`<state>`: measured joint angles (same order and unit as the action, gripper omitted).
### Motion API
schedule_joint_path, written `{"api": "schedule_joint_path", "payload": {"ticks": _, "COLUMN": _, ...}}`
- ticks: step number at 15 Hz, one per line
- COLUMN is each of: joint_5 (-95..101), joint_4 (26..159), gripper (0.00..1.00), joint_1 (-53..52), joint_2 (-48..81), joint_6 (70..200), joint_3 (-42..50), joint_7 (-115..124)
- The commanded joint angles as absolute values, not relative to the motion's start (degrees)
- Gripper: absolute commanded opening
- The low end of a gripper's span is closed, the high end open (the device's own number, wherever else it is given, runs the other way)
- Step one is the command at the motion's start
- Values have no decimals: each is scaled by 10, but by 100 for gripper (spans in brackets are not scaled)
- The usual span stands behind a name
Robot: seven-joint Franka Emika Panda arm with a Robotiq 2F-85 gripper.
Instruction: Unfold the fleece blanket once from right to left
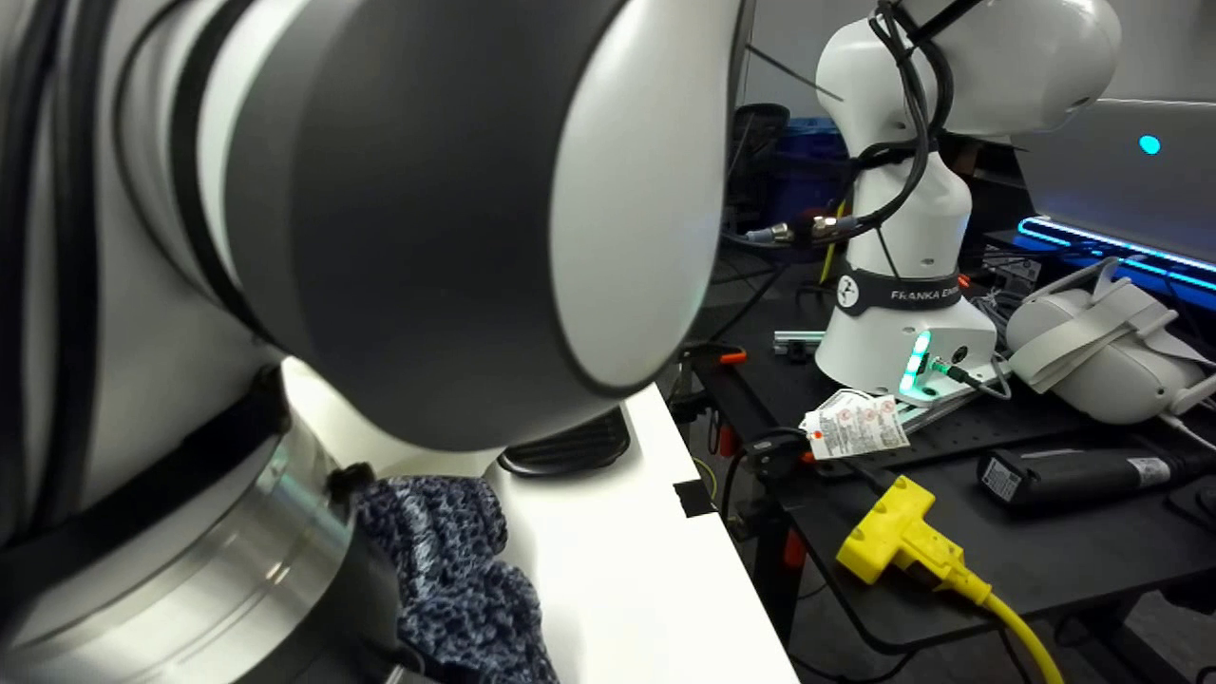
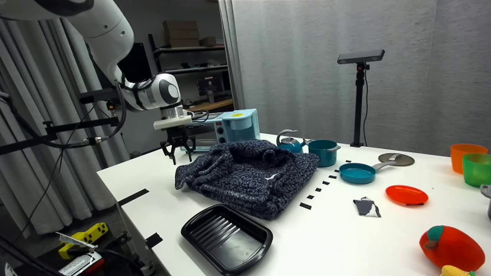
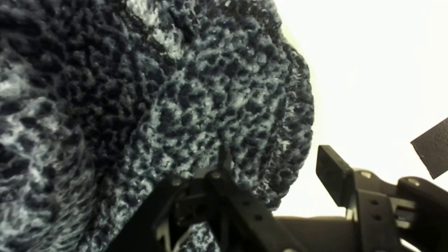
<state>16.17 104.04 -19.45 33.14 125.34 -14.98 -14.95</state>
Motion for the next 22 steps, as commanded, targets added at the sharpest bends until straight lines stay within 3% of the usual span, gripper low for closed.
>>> {"api": "schedule_joint_path", "payload": {"ticks": 1, "joint_5": 166, "joint_4": 1042, "gripper": 97, "joint_1": -187, "joint_2": 316, "joint_6": 1241, "joint_3": -139, "joint_7": -159}}
{"api": "schedule_joint_path", "payload": {"ticks": 22, "joint_5": 275, "joint_4": 1022, "gripper": 100, "joint_1": -158, "joint_2": 308, "joint_6": 1256, "joint_3": -62, "joint_7": -152}}
